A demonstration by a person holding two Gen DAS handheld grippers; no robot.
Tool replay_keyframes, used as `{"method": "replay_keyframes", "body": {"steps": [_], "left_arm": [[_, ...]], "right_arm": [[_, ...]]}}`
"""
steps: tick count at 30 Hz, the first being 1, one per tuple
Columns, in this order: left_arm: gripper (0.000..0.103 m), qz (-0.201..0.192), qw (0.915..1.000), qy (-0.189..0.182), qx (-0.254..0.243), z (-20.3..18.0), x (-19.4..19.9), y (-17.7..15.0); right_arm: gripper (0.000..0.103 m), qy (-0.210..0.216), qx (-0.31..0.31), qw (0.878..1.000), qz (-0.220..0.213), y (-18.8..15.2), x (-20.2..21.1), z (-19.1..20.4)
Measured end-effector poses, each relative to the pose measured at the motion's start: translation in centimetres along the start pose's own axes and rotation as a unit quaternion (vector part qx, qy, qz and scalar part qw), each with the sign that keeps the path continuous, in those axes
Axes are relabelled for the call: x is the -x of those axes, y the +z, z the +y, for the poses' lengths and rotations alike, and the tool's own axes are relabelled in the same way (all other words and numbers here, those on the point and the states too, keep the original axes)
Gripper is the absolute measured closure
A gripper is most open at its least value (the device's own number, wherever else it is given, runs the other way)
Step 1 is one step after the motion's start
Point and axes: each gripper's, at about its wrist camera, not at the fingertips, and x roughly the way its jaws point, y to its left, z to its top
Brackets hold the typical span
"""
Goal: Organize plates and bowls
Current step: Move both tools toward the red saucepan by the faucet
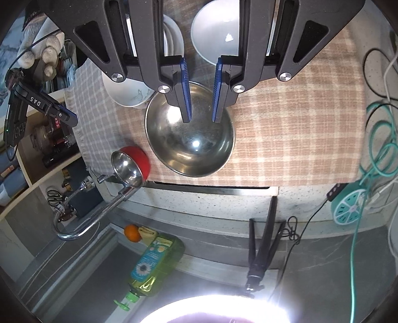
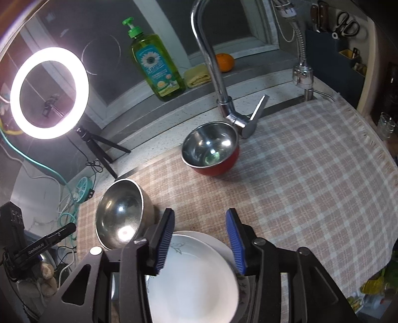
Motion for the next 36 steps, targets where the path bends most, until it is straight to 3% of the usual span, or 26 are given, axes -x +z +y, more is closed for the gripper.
{"method": "replay_keyframes", "body": {"steps": [1,2,7,23,36], "left_arm": [[0.082,0.001,1.0000,-0.003,0.000,-0.2,-0.1,0.1],[0.080,0.001,1.0000,-0.004,0.000,-0.4,-0.1,0.1],[0.074,0.011,0.9999,-0.005,0.010,-1.4,-0.6,0.2],[0.074,-0.020,0.9984,0.040,0.035,-8.3,-3.8,0.8],[0.074,0.027,0.9986,0.032,0.034,-13.9,-11.3,3.2]], "right_arm": [[0.044,-0.002,-0.002,1.000,-0.004,0.0,0.2,-0.2],[0.043,-0.004,-0.003,1.000,-0.010,-0.1,0.4,-0.4],[0.043,-0.006,0.007,1.000,-0.016,0.4,0.7,-1.2],[0.043,0.048,0.037,0.998,0.000,5.4,-1.7,-7.8],[0.068,0.090,0.049,0.994,0.030,8.9,-6.2,-10.0]]}}
